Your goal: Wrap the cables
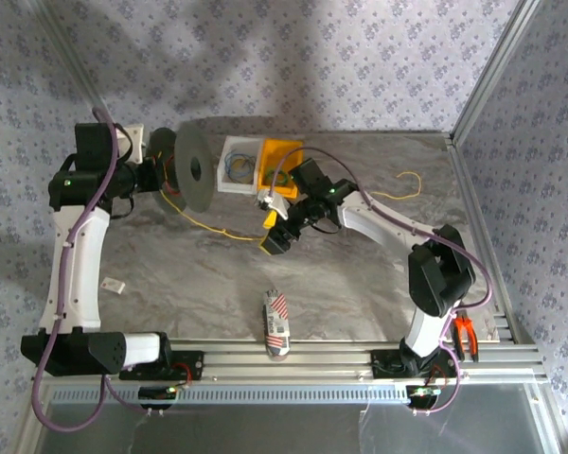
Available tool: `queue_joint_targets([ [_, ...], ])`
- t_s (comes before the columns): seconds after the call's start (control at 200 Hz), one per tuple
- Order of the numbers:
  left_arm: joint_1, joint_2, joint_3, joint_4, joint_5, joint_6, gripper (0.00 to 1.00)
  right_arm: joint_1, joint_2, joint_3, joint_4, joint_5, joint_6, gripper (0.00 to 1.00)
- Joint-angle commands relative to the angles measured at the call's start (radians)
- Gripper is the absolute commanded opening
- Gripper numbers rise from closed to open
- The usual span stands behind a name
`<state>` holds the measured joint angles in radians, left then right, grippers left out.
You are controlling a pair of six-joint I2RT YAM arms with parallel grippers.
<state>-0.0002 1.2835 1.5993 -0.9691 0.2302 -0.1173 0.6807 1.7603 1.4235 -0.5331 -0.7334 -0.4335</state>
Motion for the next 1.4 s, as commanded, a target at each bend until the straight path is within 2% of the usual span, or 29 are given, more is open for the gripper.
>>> queue_joint_targets([
  [0.0,0.010,-0.033,0.069,0.036,0.071,-0.034,0.00,0.019,0.022,0.001,0.021,-0.068,-0.009,0.70],
  [0.065,0.018,-0.032,0.081,0.040,0.091,-0.038,0.00,0.026,0.032,0.000,0.019,-0.076,-0.007,0.60],
  [0.19,0.043,-0.034,0.099,0.059,0.159,-0.052,0.00,0.031,0.053,0.000,0.016,-0.079,-0.001,0.19],
  [0.28,0.053,-0.040,0.107,0.076,0.206,-0.069,0.00,0.035,0.065,0.003,0.018,-0.078,0.003,0.00],
  [0.45,0.058,-0.066,0.077,0.156,0.306,-0.132,0.00,0.044,0.098,0.036,0.033,-0.046,0.031,0.00],
  [0.66,0.058,-0.112,-0.012,0.270,0.480,-0.234,0.00,0.057,0.178,0.152,0.068,0.147,0.138,0.00],
  [0.934,0.072,-0.210,-0.081,0.114,0.477,-0.102,0.00,-0.057,0.205,0.199,0.107,0.188,0.215,0.00],
  [1.129,0.074,-0.227,-0.107,0.055,0.529,-0.047,0.00,-0.134,0.237,0.275,0.089,0.239,0.225,0.00],
  [1.289,0.069,-0.219,-0.150,-0.001,0.643,0.026,0.00,-0.164,0.304,0.425,0.061,0.320,0.250,0.00],
  [1.394,0.055,-0.207,-0.175,-0.056,0.653,0.087,0.00,-0.180,0.369,0.570,0.020,0.348,0.265,0.00],
])
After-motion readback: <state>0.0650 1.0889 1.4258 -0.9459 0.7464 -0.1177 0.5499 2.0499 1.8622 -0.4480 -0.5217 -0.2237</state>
